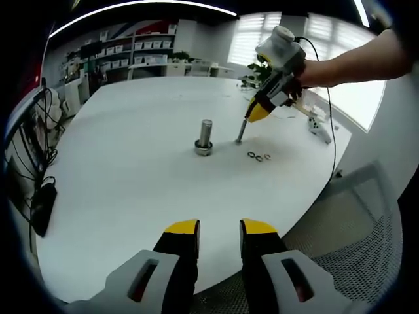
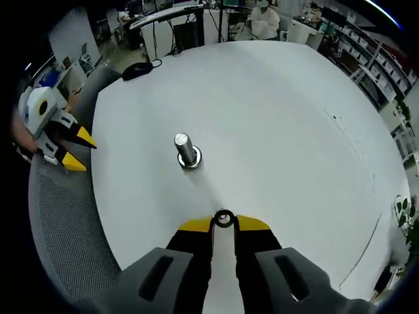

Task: Place the washer onto the threaded stud by aligning its center hole with the stud, sliding it down to the base, and recovering from edge contact or off-axis alignment until the washer reaches the visible bottom stop.

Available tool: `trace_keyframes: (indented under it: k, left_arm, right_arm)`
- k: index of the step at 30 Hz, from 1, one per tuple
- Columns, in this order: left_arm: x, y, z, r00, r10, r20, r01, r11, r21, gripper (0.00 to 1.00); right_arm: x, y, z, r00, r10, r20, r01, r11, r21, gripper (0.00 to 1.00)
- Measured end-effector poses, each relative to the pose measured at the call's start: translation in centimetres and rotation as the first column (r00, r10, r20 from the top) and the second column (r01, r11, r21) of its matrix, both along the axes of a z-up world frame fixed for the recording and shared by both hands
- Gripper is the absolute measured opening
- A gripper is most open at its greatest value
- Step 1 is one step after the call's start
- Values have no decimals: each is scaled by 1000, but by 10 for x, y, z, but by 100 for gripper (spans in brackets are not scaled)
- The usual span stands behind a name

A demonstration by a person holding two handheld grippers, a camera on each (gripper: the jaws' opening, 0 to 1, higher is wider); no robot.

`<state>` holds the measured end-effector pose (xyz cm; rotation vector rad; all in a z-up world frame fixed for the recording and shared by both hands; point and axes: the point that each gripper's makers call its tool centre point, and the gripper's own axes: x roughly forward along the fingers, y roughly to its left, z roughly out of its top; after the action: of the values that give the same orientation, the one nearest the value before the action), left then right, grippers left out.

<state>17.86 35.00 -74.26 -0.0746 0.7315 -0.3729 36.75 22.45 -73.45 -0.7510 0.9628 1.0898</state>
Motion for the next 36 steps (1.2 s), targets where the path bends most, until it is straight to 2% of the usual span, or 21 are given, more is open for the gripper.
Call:
trace_keyframes:
  k: [18,36]
  left_arm:
    - [1,1,2,1000,7,8,-7,1000,-4,22]
    - [1,1,1,1000,8,4,-7,1000,-4,22]
  right_arm:
    - [-1,5,-9,1000,22,-17,-22,999,-34,14]
    - [1,3,-46,998,23,-58,-29,994,-107,14]
